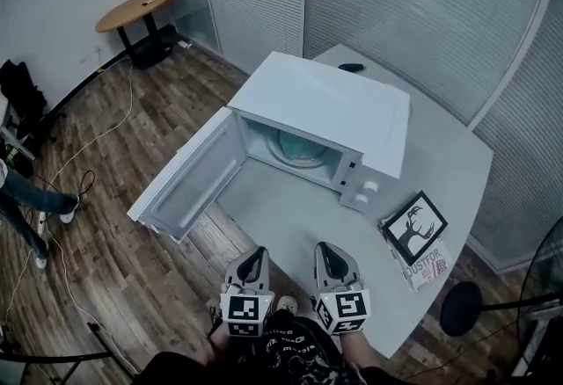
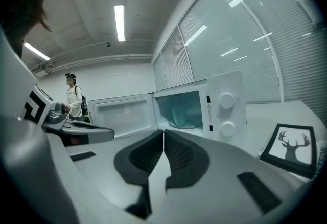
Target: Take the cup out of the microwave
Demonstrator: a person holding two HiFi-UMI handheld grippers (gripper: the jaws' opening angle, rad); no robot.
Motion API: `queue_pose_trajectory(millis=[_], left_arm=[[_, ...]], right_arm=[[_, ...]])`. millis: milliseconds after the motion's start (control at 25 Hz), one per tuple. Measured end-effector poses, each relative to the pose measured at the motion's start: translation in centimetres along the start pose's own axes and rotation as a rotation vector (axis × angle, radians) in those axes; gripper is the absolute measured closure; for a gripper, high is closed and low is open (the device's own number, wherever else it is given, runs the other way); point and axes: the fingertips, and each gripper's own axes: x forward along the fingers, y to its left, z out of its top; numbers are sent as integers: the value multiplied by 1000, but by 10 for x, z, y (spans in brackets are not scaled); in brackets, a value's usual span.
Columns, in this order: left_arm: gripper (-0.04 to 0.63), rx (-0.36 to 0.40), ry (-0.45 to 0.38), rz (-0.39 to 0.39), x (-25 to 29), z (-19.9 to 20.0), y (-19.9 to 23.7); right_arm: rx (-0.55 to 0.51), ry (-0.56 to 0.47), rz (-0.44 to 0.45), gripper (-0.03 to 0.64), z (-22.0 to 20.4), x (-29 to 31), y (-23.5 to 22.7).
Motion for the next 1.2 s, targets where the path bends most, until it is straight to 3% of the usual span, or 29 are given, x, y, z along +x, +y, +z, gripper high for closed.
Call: queue_pose_trajectory(millis=[240, 680, 1200], left_arm=[[591, 11, 15, -8, 18, 5, -1], [591, 43, -33, -150, 84, 39, 13], [591, 54, -34, -211, 141, 54, 64]], right_arm=[[-8, 30, 42, 612, 1, 11, 1], [-15, 30, -79, 612, 17, 56, -20], [9, 44, -186, 611, 27, 121, -29]])
